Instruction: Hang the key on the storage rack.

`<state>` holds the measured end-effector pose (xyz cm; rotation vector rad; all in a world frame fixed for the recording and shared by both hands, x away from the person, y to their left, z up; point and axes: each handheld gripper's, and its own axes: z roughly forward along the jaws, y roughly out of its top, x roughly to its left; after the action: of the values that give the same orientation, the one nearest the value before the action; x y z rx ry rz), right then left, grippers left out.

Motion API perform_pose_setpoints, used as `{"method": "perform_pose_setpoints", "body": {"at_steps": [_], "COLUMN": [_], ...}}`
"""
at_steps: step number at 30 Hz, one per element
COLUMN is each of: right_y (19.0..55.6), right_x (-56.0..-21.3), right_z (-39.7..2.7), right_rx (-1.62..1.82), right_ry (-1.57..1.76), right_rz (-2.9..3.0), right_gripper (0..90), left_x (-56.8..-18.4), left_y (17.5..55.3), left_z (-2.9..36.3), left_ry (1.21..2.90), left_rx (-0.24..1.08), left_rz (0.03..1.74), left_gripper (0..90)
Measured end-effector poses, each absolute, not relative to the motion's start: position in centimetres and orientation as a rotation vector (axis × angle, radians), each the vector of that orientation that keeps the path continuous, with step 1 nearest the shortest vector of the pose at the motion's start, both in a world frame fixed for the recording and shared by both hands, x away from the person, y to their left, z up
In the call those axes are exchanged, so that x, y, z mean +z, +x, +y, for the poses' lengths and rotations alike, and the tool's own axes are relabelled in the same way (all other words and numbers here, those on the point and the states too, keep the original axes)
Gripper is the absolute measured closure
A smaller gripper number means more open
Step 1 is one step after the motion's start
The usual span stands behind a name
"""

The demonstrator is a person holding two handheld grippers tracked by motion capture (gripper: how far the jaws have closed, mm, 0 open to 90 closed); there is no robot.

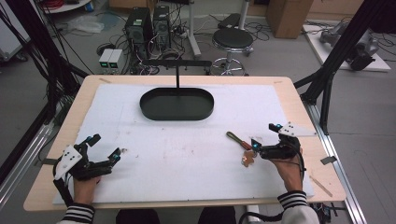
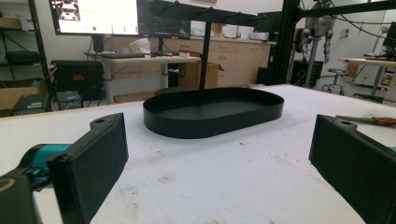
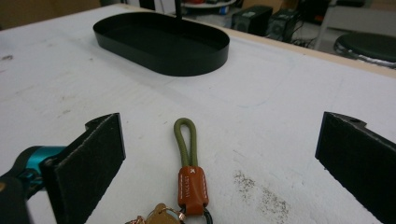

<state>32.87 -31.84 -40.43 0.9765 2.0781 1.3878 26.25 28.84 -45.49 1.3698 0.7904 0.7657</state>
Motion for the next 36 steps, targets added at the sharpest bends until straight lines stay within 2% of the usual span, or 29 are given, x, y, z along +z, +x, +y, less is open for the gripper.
{"method": "perform_pose_setpoints", "body": {"at_steps": [11, 15, 36], "right_y": [35.4, 36.0, 39.0], "right_x": [-38.9, -38.7, -39.4], "right_z": [-29.8, -29.0, -25.9], "right_rx": [1.176, 1.118, 0.730], "right_ry": [0.904, 0.870, 0.893], "right_rz": [2.335, 2.434, 2.738], "right_gripper": [0.4, 3.9, 4.4], "left_x": [-45.5, -45.5, -45.5], "left_y": [26.2, 26.3, 26.2], "left_z": [28.8, 28.8, 28.8], "left_ry": [1.368, 1.369, 1.367], "left_rx": [0.765, 0.766, 0.767], "left_rz": [0.793, 0.791, 0.794], "left_gripper": [4.9, 4.9, 4.9]}}
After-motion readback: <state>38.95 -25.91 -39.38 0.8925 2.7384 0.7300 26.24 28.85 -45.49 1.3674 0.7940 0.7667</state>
